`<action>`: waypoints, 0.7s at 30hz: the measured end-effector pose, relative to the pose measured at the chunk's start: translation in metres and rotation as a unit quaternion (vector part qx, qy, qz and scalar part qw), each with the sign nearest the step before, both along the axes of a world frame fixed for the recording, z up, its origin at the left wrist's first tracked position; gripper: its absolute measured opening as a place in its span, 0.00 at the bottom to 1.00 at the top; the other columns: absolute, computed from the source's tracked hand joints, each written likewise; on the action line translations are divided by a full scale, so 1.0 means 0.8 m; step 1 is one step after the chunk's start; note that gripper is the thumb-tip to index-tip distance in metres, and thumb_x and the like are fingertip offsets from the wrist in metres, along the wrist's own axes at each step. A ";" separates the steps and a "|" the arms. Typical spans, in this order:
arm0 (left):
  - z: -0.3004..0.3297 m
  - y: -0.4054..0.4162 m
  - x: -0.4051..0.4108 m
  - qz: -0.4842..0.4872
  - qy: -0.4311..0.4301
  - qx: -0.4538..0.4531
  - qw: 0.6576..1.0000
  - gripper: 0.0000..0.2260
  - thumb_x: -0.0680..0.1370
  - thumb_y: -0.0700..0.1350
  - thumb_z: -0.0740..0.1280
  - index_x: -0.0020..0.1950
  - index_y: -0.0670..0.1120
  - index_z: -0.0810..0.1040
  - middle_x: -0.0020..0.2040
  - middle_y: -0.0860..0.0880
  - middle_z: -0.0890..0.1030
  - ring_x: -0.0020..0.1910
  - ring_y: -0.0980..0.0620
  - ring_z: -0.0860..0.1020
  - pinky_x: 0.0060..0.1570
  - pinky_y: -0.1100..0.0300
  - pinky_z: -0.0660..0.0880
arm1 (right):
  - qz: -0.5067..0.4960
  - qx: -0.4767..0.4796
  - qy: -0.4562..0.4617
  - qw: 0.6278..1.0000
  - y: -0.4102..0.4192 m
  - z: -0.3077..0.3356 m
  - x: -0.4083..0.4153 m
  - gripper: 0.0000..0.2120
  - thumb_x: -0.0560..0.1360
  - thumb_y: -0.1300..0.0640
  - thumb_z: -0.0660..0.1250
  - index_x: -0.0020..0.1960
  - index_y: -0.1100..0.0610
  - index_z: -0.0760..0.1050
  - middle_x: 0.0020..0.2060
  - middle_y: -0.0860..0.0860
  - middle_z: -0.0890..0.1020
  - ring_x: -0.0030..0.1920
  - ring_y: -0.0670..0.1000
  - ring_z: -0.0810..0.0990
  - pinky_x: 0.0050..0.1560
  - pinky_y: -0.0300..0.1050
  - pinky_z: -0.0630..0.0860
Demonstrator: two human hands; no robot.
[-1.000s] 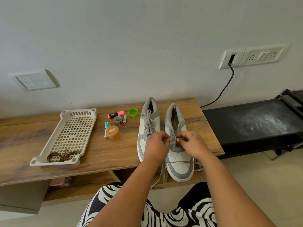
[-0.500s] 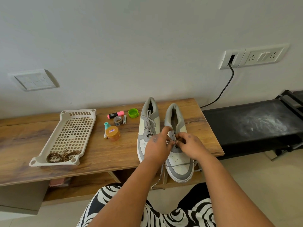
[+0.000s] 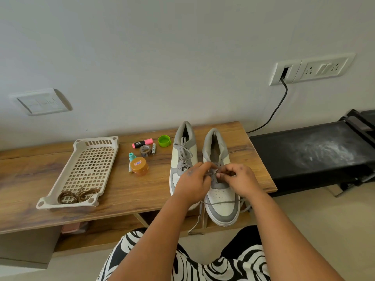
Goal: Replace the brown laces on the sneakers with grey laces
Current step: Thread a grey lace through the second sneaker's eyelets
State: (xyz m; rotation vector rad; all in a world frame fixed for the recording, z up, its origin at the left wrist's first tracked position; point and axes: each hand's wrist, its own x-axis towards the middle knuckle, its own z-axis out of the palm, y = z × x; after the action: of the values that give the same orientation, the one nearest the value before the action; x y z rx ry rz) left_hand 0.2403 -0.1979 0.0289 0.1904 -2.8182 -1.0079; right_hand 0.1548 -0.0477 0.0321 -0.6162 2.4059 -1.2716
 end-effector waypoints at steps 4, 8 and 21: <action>0.002 0.001 0.001 -0.007 -0.009 0.003 1.000 0.15 0.81 0.43 0.59 0.66 0.53 0.73 0.56 0.49 0.77 0.53 0.51 0.76 0.51 0.55 0.73 | -0.068 -0.012 -0.039 0.997 0.009 -0.006 -0.007 0.01 0.76 0.53 0.70 0.47 0.49 0.81 0.46 0.46 0.80 0.48 0.46 0.78 0.50 0.42 0.76; 0.002 -0.003 0.002 0.005 -0.031 0.028 0.999 0.16 0.81 0.42 0.56 0.66 0.54 0.74 0.54 0.50 0.77 0.52 0.51 0.75 0.50 0.57 0.72 | -0.283 -0.279 -0.233 0.888 0.033 0.002 -0.019 0.04 0.80 0.56 0.65 0.51 0.55 0.78 0.47 0.52 0.81 0.45 0.50 0.79 0.48 0.47 0.77; 0.003 0.000 0.004 0.010 -0.022 0.042 0.999 0.17 0.80 0.40 0.58 0.65 0.54 0.75 0.51 0.49 0.77 0.49 0.53 0.74 0.48 0.57 0.72 | 0.016 0.137 0.130 0.982 -0.001 0.000 -0.003 0.07 0.73 0.48 0.72 0.51 0.41 0.80 0.51 0.43 0.69 0.60 0.50 0.64 0.61 0.54 0.67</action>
State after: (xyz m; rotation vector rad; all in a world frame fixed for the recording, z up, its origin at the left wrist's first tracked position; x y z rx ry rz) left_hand 0.2437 -0.1976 0.0311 0.2533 -2.8085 -1.1334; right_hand 0.1524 -0.0487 0.0319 -0.7734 2.7063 -0.8667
